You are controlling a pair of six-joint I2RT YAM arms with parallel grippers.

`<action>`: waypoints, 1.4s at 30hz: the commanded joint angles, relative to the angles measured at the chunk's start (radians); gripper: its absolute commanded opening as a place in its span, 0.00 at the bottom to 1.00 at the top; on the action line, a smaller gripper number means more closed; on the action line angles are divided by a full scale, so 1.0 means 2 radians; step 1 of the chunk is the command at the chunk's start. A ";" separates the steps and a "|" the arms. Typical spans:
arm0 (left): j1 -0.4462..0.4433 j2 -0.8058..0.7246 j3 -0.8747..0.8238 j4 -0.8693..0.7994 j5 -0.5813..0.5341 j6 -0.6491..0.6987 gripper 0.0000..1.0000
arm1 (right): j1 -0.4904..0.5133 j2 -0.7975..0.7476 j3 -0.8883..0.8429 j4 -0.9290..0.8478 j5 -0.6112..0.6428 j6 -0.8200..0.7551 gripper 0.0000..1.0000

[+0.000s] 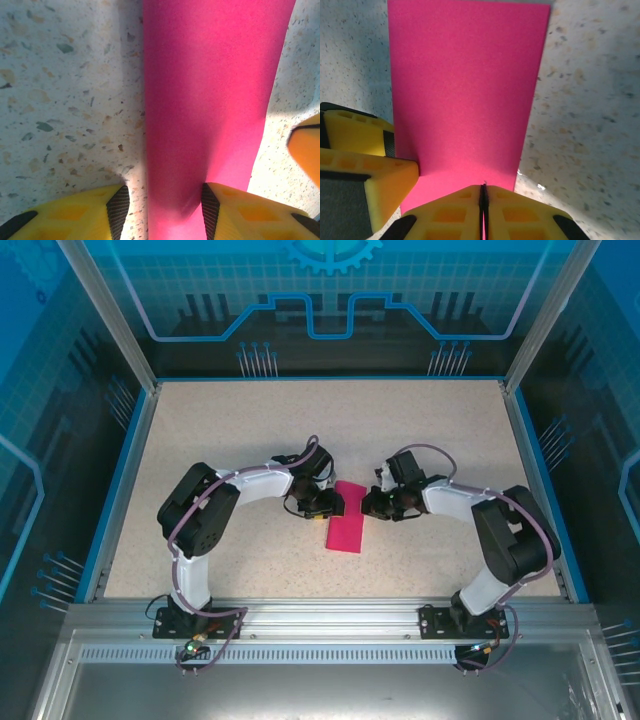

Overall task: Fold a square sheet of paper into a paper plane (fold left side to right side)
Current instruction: Hold the square sheet of paper at the center of the table, then first fold the square sheet of paper in half at the center of the table.

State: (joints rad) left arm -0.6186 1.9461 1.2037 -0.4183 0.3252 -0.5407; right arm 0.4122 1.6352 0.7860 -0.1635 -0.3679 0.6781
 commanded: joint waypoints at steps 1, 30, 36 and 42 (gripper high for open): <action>-0.016 0.041 -0.007 -0.004 -0.022 0.009 0.48 | 0.011 0.018 0.021 -0.008 0.001 0.003 0.11; -0.007 -0.067 0.039 -0.051 -0.031 0.031 0.54 | 0.026 0.088 0.044 -0.102 0.054 -0.026 0.11; -0.008 -0.050 0.036 -0.011 0.055 0.010 0.31 | 0.026 0.090 0.058 -0.104 0.054 -0.028 0.11; -0.013 -0.014 0.036 0.013 0.095 -0.007 0.21 | 0.027 0.092 0.062 -0.109 0.056 -0.032 0.11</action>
State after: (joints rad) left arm -0.6353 1.8786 1.2617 -0.4118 0.4419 -0.5293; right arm 0.4454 1.7660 0.9192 -0.3065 -0.3141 0.6308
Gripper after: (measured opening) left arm 0.216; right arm 0.108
